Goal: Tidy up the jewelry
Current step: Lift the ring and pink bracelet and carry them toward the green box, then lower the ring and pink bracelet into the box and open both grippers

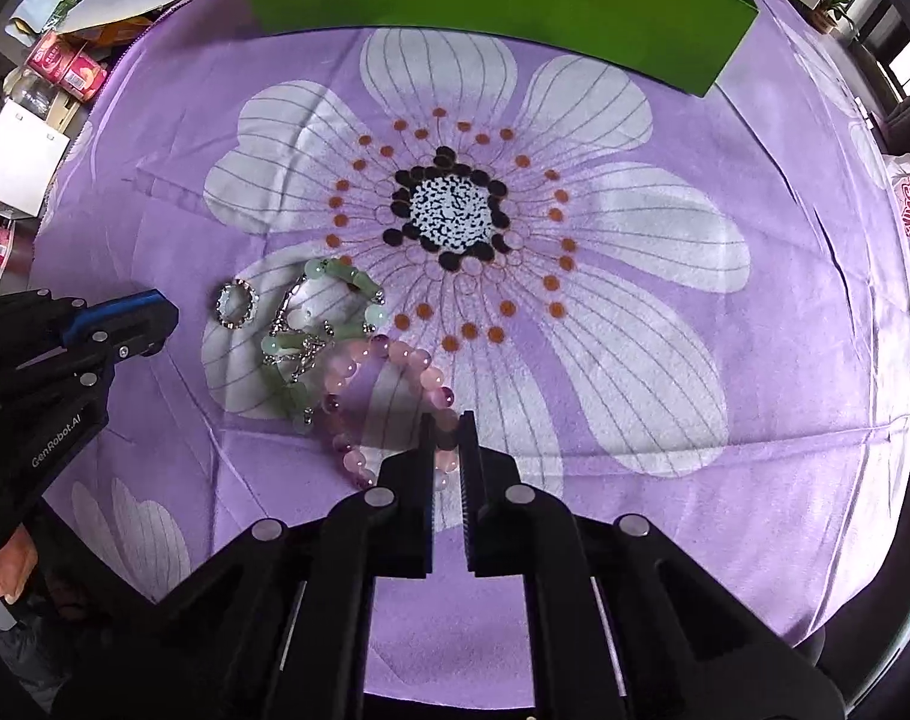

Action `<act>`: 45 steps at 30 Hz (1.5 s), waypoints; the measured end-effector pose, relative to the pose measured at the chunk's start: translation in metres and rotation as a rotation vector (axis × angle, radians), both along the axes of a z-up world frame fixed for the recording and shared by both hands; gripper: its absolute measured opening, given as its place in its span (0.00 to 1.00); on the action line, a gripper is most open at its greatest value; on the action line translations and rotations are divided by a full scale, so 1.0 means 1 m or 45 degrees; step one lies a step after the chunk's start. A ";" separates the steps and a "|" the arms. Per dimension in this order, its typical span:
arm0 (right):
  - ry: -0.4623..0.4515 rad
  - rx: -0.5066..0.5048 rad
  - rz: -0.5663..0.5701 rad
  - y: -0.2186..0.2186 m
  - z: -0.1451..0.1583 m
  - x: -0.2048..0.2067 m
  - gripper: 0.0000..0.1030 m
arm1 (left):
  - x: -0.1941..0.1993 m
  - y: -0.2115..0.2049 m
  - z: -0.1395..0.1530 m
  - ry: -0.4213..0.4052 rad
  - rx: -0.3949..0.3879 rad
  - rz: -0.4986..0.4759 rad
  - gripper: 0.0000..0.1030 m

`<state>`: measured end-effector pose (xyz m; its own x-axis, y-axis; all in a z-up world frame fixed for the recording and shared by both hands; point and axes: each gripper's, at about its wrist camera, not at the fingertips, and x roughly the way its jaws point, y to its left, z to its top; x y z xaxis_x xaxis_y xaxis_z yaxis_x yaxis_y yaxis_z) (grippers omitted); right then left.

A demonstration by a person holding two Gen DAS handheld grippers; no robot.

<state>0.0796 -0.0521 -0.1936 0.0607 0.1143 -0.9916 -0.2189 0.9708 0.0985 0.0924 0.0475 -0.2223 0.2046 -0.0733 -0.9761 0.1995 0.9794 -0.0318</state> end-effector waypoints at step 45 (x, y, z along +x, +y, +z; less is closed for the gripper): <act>-0.366 -0.031 0.075 -0.020 0.182 0.123 0.07 | 0.152 -0.016 0.146 -0.188 -0.132 0.107 0.05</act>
<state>0.2028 -0.0721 -0.0119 0.3335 0.1021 -0.9372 -0.2909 0.9568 0.0007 0.2443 0.0317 -0.0764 0.3544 -0.1488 -0.9232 0.1268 0.9858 -0.1102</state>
